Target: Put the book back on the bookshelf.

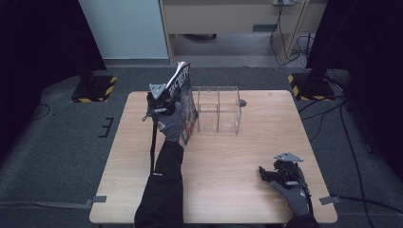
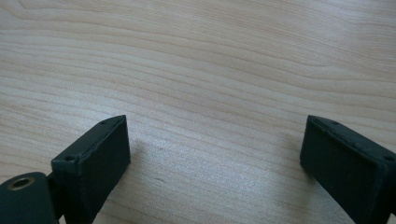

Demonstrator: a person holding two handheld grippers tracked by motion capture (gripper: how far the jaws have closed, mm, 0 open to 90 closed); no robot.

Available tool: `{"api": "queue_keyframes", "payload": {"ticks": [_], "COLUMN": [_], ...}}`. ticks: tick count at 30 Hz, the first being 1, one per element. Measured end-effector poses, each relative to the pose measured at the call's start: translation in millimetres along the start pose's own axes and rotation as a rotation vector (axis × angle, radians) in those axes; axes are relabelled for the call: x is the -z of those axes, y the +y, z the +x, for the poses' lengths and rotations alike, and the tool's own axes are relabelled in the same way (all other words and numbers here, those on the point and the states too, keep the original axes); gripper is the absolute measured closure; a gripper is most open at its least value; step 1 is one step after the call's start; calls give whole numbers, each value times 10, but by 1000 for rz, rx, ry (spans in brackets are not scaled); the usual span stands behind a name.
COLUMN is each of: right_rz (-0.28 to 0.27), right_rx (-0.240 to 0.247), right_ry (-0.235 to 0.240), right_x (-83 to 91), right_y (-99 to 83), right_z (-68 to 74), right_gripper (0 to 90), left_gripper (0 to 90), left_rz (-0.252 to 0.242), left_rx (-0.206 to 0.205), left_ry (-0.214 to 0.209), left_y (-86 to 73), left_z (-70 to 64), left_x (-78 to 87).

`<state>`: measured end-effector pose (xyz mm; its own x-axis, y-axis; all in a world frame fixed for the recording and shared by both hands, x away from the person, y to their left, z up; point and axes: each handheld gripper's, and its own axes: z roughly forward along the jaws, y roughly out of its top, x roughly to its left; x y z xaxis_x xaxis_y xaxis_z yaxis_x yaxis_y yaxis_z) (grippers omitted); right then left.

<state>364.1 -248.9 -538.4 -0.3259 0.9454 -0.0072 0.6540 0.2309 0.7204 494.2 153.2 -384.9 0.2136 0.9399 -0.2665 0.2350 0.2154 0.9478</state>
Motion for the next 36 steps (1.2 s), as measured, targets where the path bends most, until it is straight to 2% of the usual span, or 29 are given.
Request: {"api": "queue_keyframes", "payload": {"ticks": [8, 20, 24, 27, 29, 31, 34, 36], "right_rz": [1, 2, 2, 2, 2, 3, 3, 3], "right_rx": [-9, -9, -8, -9, -8, -9, -9, -9], "right_ry": [-1, 1, 1, 1, 1, 1, 1, 1], "right_x": [2, 2, 2, 2, 2, 2, 2, 2], "right_y": [-2, -3, -3, -3, -3, -3, -3, -3], "right_z": [10, 13, 13, 13, 13, 13, 13, 13], "right_gripper": [85, 84, 83, 83, 83, 83, 83, 82], "left_gripper": [813, 798, 774, 699, 613, 513, 426, 377], "left_rz": [-16, -8, 4, 13, -4, 2, 3, 3], "left_rx": [14, 64, 48, 22, 3, -28, -66, -73], "left_ry": [1, 9, 1, -8, -15, -20, -36, -45], "left_y": [-115, -232, -243, -236, -224, -207, -180, -182], "left_z": [84, 313, 304, 280, 273, 267, 274, 291], "left_x": [91, 271, 299, 333, 396, 459, 603, 702]}}
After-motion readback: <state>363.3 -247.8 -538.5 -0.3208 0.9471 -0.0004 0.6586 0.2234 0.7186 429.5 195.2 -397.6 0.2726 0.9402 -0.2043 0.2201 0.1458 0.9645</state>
